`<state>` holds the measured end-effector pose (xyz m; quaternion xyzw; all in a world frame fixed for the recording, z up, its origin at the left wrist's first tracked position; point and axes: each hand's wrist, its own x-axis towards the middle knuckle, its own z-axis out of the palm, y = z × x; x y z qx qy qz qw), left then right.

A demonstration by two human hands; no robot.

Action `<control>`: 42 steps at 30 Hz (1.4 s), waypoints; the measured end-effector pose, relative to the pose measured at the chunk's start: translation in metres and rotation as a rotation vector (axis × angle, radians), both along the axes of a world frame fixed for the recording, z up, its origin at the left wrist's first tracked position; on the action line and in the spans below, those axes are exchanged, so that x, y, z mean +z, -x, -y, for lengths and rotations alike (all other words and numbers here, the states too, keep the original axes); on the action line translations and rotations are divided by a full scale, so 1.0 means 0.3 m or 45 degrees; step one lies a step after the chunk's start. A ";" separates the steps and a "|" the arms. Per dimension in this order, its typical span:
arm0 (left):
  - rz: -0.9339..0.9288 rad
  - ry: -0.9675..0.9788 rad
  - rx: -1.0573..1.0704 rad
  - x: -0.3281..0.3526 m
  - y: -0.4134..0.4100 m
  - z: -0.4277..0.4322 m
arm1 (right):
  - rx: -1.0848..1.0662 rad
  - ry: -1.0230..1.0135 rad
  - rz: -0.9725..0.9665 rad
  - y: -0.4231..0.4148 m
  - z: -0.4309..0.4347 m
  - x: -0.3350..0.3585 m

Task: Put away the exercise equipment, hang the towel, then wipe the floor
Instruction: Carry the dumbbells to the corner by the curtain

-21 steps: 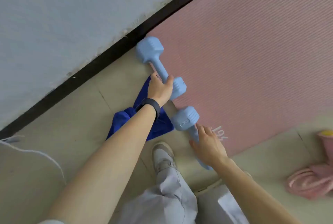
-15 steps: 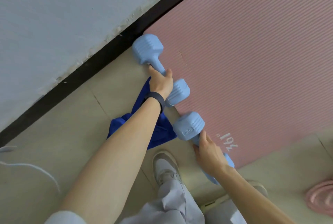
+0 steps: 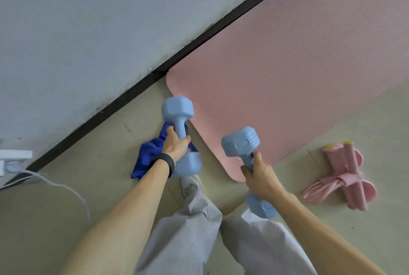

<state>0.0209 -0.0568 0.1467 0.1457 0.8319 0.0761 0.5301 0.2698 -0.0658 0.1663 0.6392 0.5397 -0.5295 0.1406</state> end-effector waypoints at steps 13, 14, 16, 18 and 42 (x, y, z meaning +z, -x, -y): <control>0.184 -0.205 -0.120 1.353 -0.310 0.236 | -0.453 -0.287 -0.049 -0.385 0.132 1.404; 0.193 -0.239 -0.177 1.425 -0.329 0.228 | -0.497 -0.325 -0.041 -0.413 0.161 1.482; 0.211 -0.328 -0.282 1.561 -0.377 0.195 | -0.591 -0.397 -0.039 -0.465 0.226 1.613; 0.262 -0.400 -0.396 1.672 -0.435 0.167 | -0.722 -0.469 -0.060 -0.526 0.314 1.731; 0.596 -0.807 -1.088 2.213 -2.080 0.249 | -1.790 -0.912 -0.036 -1.886 0.941 2.187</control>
